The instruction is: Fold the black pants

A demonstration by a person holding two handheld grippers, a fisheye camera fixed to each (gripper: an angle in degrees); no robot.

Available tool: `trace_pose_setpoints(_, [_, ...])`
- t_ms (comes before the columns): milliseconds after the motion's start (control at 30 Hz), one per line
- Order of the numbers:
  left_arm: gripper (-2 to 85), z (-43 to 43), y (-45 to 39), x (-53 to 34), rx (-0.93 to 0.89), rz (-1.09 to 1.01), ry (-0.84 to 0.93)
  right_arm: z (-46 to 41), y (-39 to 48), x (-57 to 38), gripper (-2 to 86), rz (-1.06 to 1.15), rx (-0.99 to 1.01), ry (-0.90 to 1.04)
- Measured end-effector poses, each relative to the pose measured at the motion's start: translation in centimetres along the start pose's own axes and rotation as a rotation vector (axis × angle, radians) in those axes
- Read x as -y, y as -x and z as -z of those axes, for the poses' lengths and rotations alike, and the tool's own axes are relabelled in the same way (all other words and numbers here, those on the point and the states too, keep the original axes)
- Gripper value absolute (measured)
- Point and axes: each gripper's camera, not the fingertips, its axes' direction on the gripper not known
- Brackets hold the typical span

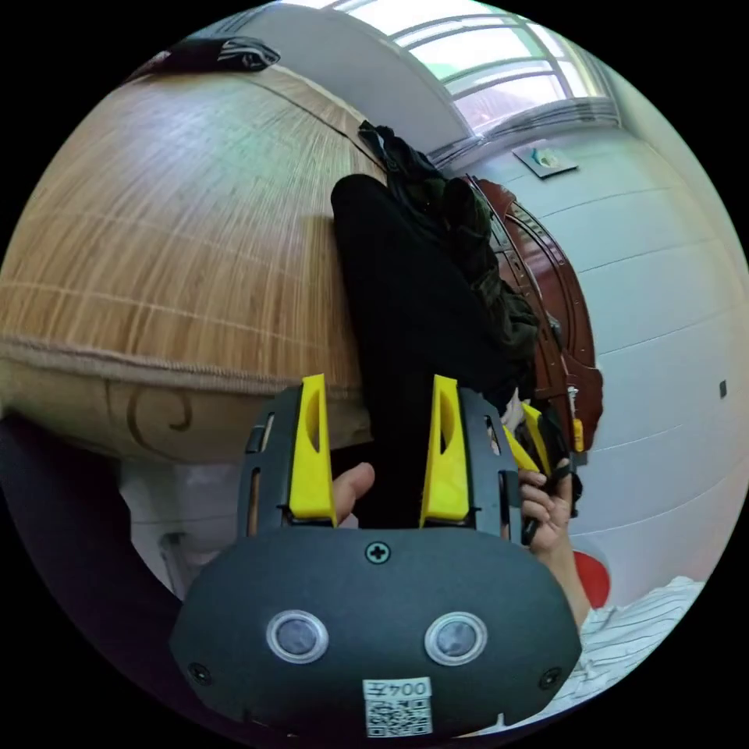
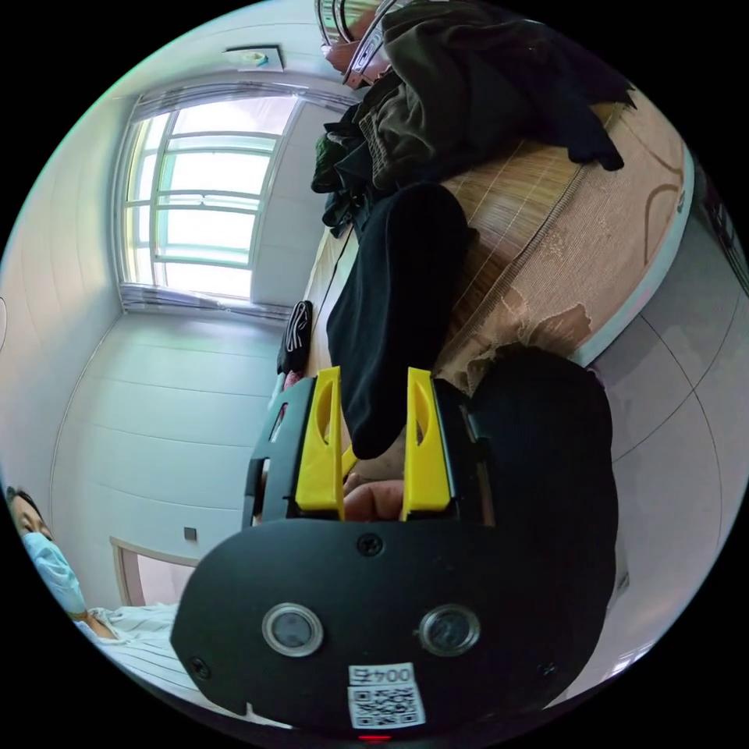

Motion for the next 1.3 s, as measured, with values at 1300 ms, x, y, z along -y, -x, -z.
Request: trace_pose_setpoints(1300, [1.7,26.0,6.7,-5.4,-0.227,-0.005,-0.131,-12.4,15.3,0.2,-0.2,0.574,-0.275,0.178])
